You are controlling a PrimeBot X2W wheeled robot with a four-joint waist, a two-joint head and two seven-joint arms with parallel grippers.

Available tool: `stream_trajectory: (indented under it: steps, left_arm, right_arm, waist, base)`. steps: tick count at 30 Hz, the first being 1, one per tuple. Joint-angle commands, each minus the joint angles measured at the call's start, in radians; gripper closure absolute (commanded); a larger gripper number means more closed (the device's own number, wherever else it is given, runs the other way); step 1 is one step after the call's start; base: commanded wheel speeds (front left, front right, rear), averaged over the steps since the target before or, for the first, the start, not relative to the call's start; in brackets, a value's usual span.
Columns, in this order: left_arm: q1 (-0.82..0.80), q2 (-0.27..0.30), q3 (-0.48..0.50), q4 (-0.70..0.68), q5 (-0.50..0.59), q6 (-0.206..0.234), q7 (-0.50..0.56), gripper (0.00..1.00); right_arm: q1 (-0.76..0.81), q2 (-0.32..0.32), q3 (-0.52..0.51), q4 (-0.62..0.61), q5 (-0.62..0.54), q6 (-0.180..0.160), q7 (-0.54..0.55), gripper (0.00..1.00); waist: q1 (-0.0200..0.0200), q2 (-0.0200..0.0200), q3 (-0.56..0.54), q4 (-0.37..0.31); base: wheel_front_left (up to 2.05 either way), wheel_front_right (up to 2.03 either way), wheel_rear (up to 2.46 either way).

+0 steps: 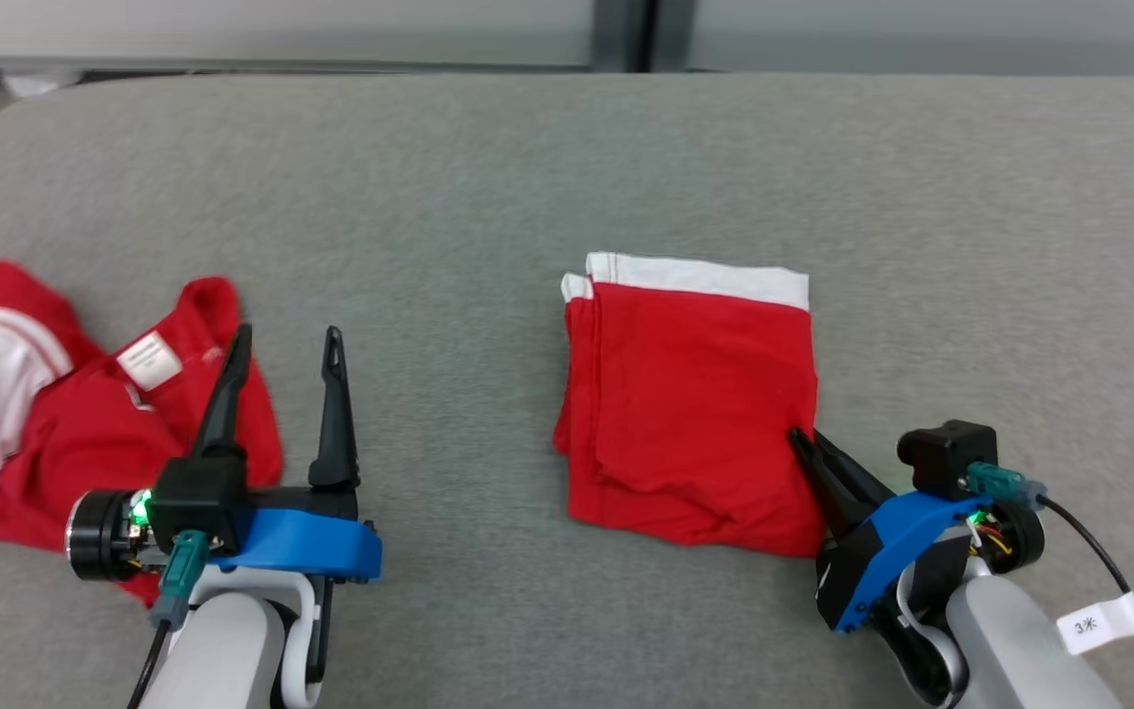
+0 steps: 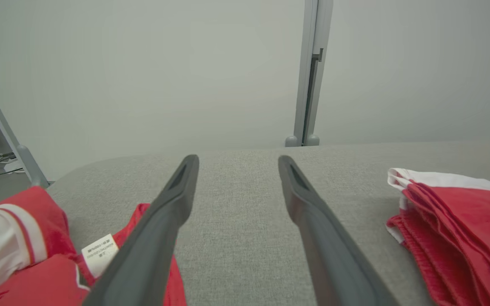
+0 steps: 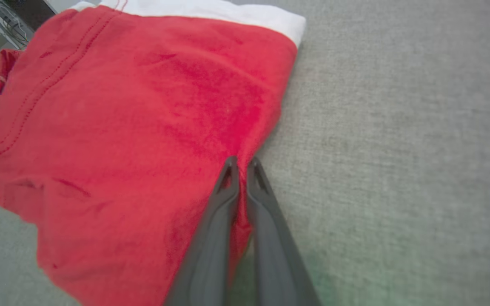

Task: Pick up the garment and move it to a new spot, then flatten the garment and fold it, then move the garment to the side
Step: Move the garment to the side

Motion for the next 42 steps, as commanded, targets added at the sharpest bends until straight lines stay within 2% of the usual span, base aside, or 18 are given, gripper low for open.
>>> stream_trajectory:
  steps: [1, 12, 17, 23, 33, 42]
  left_arm:
    - [0.012, 0.007, 0.004, -0.007, 0.004, 0.001, -0.004, 0.00]
    - [0.037, 0.035, -0.006, -0.059, 0.010, 0.006, 0.017, 0.00]
    - [-0.002, 0.044, -0.031, -0.095, 0.029, -0.007, 0.041, 0.00]
    - [-0.064, 0.054, -0.059, -0.134, 0.056, -0.019, 0.068, 0.00]
    - [-0.178, 0.064, -0.110, -0.172, 0.102, -0.050, 0.100, 0.00]
    - [-0.235, 0.069, -0.140, -0.192, 0.130, -0.062, 0.106, 0.00]
  right_arm:
    - [-0.003, -0.014, 0.009, 0.001, 0.005, -0.001, -0.006, 1.00]
    - [-0.044, -0.066, 0.111, 0.033, 0.077, -0.001, -0.038, 1.00]
    - [-0.113, -0.113, 0.130, 0.076, 0.113, -0.001, -0.059, 1.00]
    - [-0.239, -0.170, 0.109, 0.157, 0.161, -0.001, -0.099, 1.00]
    - [-0.456, -0.289, -0.006, 0.356, 0.177, -0.001, -0.186, 1.00]
    - [-0.558, -0.312, -0.072, 0.454, 0.123, -0.001, -0.235, 1.00]
  waist:
    - [-0.0001, -0.0002, -0.030, -0.047]
    - [-0.0001, -0.0002, -0.022, -0.286]
    - [-0.0001, -0.0002, 0.018, -0.346]
    - [-0.0001, -0.0002, 0.104, -0.361]
    - [-0.0001, -0.0002, 0.259, -0.348]
    - [-0.0001, -0.0002, 0.325, -0.353]
  base:
    - [0.00, 0.00, 0.00]
    - [0.00, 0.00, 0.00]
    - [0.00, 0.00, 0.00]
    - [0.00, 0.00, 0.00]
    - [0.00, 0.00, 0.00]
    - [0.00, 0.00, 0.00]
